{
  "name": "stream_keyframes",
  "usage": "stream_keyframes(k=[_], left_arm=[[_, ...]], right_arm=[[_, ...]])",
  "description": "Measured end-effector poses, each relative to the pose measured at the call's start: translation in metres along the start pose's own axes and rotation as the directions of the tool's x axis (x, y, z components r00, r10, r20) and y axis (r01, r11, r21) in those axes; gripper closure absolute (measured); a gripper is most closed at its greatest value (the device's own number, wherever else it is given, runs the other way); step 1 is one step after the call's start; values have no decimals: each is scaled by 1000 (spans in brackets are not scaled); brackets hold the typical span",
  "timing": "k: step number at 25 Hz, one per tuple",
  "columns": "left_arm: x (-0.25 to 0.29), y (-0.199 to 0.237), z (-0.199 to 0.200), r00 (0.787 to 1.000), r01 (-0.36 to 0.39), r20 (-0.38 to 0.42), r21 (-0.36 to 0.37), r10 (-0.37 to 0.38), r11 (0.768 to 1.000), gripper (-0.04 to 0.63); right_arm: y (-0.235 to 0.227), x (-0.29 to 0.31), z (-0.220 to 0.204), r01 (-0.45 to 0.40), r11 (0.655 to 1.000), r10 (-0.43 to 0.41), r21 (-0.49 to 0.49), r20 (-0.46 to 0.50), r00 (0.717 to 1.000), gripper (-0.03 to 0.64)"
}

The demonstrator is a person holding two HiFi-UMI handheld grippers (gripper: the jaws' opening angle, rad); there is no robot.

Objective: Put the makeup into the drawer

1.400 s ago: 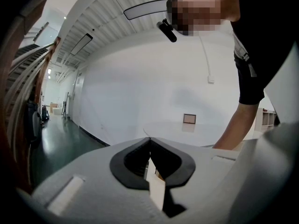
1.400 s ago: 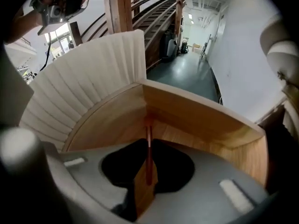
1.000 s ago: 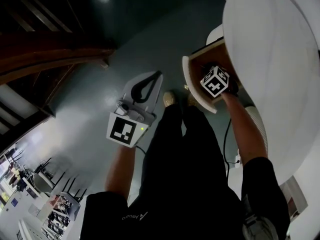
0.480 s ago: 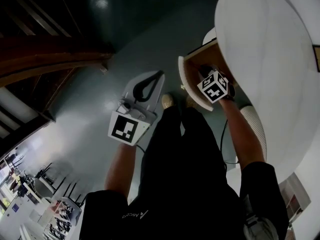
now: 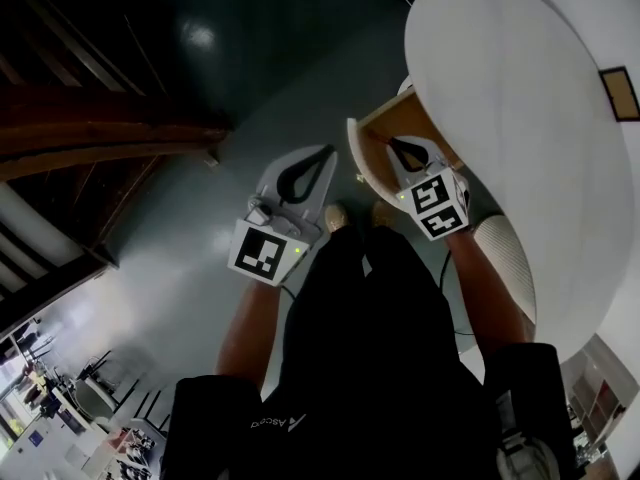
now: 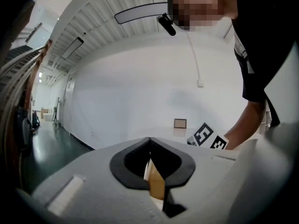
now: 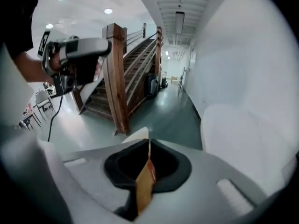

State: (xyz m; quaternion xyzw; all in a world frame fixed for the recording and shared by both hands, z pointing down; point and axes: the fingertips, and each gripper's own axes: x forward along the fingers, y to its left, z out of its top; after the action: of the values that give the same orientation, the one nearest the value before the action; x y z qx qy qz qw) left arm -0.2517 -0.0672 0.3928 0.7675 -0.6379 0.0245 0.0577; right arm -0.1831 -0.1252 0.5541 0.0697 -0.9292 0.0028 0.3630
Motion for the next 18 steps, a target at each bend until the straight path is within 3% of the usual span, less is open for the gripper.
stream_keyframes(k=[4, 8, 13, 18], left_arm=[[-4, -14, 12, 999, 16, 27, 8, -16, 1000, 584], [-2, -34, 29, 997, 40, 63, 27, -42, 999, 584], [-9, -53, 55, 992, 70, 104, 50, -75, 996, 584], [-12, -73, 76, 984, 105, 139, 77, -115, 991, 584]], right_arm=[[5, -48, 44, 27, 999, -31, 24, 153, 988, 609], [11, -97, 79, 35, 999, -44, 35, 304, 952, 612], [26, -152, 128, 38, 997, -65, 62, 511, 857, 614], [35, -195, 151, 25, 994, -89, 110, 624, 776, 614]])
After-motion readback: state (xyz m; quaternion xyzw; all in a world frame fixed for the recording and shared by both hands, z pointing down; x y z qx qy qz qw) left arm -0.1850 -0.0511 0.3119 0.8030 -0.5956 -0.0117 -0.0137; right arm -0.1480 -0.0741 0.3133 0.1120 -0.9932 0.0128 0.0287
